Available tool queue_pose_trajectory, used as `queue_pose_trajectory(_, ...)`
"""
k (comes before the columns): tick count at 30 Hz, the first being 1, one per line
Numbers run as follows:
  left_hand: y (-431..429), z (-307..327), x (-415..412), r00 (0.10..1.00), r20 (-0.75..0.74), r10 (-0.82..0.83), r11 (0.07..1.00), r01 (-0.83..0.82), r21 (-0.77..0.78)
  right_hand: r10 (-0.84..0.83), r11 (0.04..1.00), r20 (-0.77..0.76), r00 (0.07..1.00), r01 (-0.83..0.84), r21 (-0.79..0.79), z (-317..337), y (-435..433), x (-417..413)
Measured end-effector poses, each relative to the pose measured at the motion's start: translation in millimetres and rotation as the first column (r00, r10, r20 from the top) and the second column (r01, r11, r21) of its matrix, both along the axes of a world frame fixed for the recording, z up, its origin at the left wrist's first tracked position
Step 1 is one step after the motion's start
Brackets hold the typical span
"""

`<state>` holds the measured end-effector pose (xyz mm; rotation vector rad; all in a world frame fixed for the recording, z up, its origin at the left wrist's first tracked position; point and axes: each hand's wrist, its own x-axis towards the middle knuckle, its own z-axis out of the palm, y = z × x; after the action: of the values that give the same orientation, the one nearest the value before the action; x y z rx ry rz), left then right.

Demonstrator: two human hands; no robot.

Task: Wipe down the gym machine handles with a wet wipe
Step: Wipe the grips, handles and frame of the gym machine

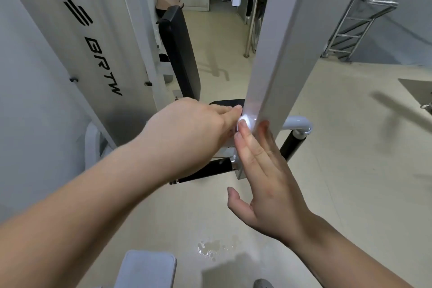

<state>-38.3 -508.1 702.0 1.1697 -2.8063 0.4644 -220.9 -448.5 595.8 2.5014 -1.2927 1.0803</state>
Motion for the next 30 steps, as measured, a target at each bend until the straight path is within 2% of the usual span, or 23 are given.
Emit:
queue_pose_trajectory(3,18.4,-19.2,-0.6,0.986,-0.163,-0.027,0.992,0.007,-0.124,0.108,0.994,0.021,0.994,-0.109,0.01,2.0,3.2,-13.3)
queue_pose_trajectory(6,36.8,-32.3,-7.9,0.962,-0.271,-0.03,0.983,-0.02,-0.183,0.216,0.976,0.107,0.97,-0.215,-0.021,2.6,8.8,-31.6)
queue_pose_trajectory(10,67.1,-43.4,-24.1,0.914,-0.405,0.023,0.971,-0.117,-0.209,0.27,0.963,0.215,0.939,-0.269,-0.035,-6.1,23.3,-65.5)
queue_pose_trajectory(14,108.1,-65.4,-69.2,0.876,-0.46,0.144,0.916,-0.294,-0.273,0.249,0.952,0.335,0.909,-0.293,0.086,-25.3,44.8,-109.2)
queue_pose_trajectory(17,138.2,-79.7,-104.4,0.8,-0.551,0.237,0.865,-0.432,-0.255,0.236,0.91,0.403,0.885,-0.346,0.229,-39.6,64.2,-146.0)
queue_pose_trajectory(20,162.2,-94.2,-149.1,0.775,-0.582,0.246,0.893,-0.415,-0.175,0.222,0.795,0.437,0.872,-0.421,0.437,-48.6,80.2,-180.1)
queue_pose_trajectory(24,173.5,-112.1,-214.1,0.697,-0.609,0.378,0.907,-0.409,0.095,0.154,0.632,0.527,0.836,-0.493,0.598,-58.4,90.0,-205.9)
queue_pose_trajectory(27,174.5,-123.9,-247.3,0.671,-0.627,0.396,0.912,-0.368,0.183,-0.067,0.481,0.725,0.685,-0.615,0.625,-62.6,90.8,-217.7)
queue_pose_trajectory(30,171.4,-133.1,-266.1,0.647,-0.633,0.425,0.903,-0.348,0.251,-0.3,0.354,0.788,0.538,-0.704,0.616,-68.4,87.1,-225.6)
